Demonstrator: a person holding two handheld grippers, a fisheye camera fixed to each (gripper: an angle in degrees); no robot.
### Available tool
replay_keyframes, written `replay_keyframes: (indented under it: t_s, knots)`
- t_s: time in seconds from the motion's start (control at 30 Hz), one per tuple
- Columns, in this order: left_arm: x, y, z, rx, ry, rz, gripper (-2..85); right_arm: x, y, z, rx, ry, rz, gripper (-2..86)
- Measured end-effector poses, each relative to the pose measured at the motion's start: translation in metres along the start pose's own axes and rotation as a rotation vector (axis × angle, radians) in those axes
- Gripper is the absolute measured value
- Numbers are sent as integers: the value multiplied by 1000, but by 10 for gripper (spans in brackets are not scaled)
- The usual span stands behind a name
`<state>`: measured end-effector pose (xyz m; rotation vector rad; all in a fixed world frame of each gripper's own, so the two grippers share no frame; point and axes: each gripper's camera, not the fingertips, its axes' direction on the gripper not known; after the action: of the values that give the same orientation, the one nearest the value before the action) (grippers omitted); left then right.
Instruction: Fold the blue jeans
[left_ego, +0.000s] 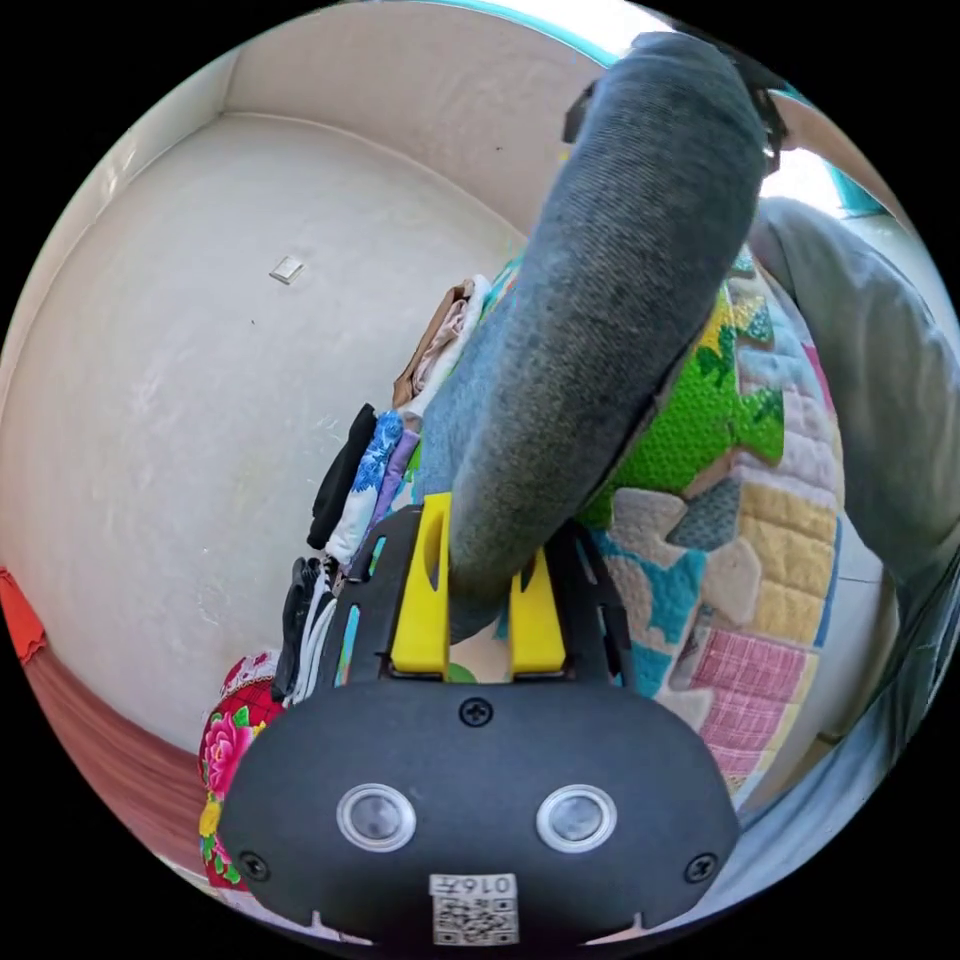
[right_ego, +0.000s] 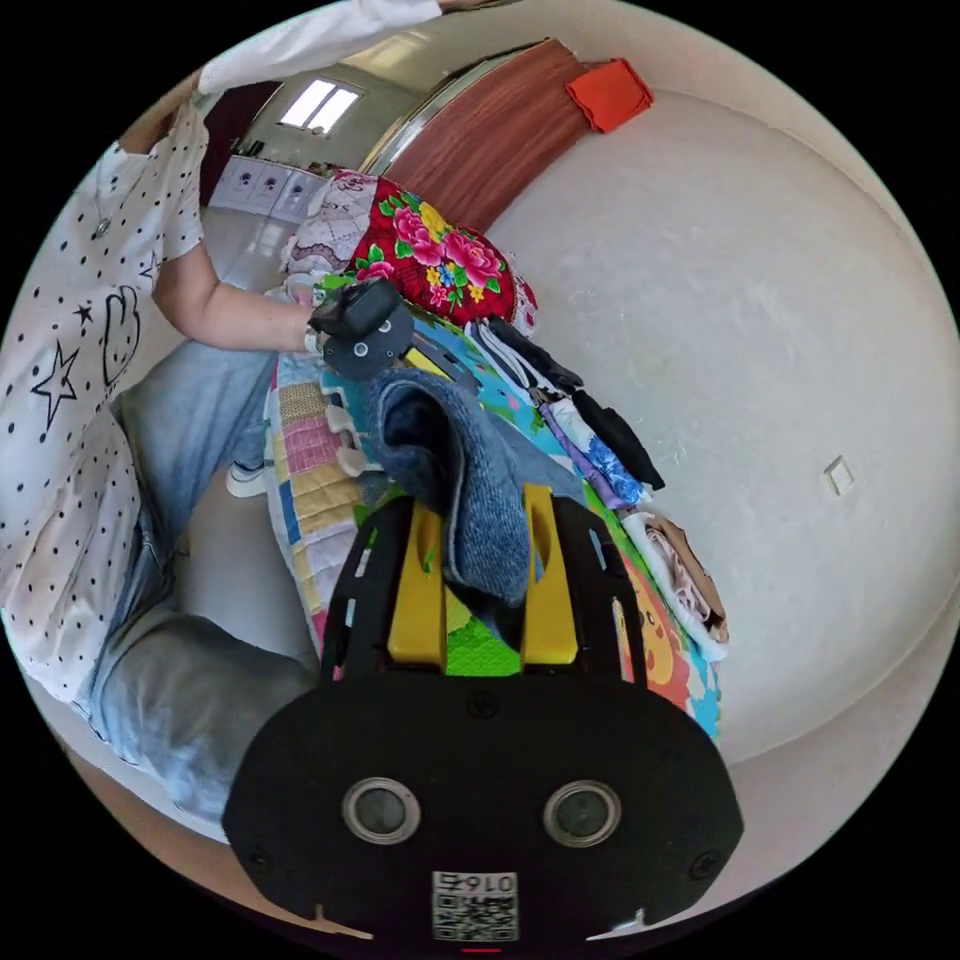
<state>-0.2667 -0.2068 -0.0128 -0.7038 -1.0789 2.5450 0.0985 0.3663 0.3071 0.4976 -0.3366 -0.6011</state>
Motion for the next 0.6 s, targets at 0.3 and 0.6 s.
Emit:
replay_keyframes:
  t_s: [0.3,0.6]
  knots:
    - [-2,-111,8,-215,221,-87,74,-5,29,-19,-322,410,291,170]
    - [31,-155,35,-263,209,-41,73,-9,-4,27,-638,859,130,205]
